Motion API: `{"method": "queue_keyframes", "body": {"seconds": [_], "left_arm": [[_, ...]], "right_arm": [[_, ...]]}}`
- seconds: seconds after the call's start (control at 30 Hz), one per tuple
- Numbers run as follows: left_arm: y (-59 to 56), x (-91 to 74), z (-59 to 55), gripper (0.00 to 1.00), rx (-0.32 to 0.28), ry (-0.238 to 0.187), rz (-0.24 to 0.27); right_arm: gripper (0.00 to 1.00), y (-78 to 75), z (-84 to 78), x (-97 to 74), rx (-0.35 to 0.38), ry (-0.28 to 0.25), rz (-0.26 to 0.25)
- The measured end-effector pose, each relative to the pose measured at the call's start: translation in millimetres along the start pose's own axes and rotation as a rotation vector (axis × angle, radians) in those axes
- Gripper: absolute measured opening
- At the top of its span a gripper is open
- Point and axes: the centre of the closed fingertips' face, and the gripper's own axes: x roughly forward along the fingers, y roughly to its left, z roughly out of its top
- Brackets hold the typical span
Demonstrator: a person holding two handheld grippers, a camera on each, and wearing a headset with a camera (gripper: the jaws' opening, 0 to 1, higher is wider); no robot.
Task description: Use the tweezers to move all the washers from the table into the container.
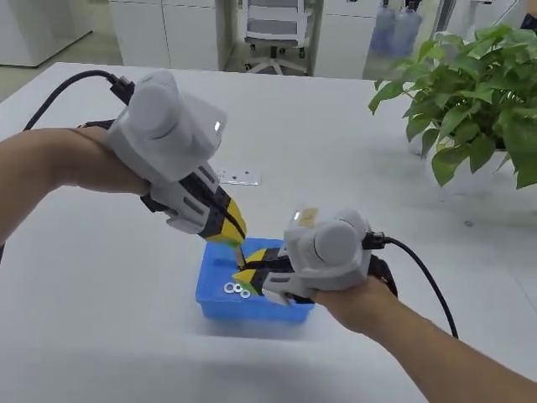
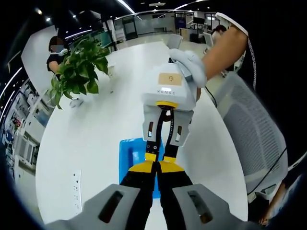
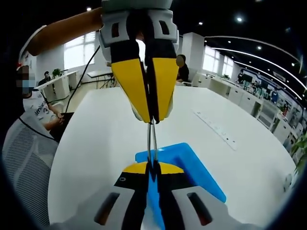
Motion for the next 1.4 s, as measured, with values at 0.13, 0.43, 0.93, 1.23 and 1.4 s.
{"method": "queue_keyframes", "body": {"seconds": [0.13,0.43,0.93,1.23,1.4], "left_arm": [[-8.1,-2.1,2.1,0.05,0.007,-0.004,-0.006],[-25.5,0.6,2.6,0.05,0.029,0.003,-0.019],[-48.6,12.4,-9.7,0.05,0.058,0.019,-0.021],[-59.4,21.3,-25.3,0.04,0.046,0.04,-0.012],[-64.7,27.1,-29.4,0.05,0.047,0.05,-0.009]], "right_arm": [[0.06,7.6,0.3,-6.9,-0.028,0.013,0.002],[0.05,22.9,-5.5,-14.1,-0.044,0.042,0.014],[0.04,42.5,-23.6,-25.5,-0.122,0.129,0.032],[0.04,51.8,-32.2,-29.0,-0.167,0.175,0.05],[0.04,55.6,-39.4,-26.9,-0.177,0.211,0.06]]}}
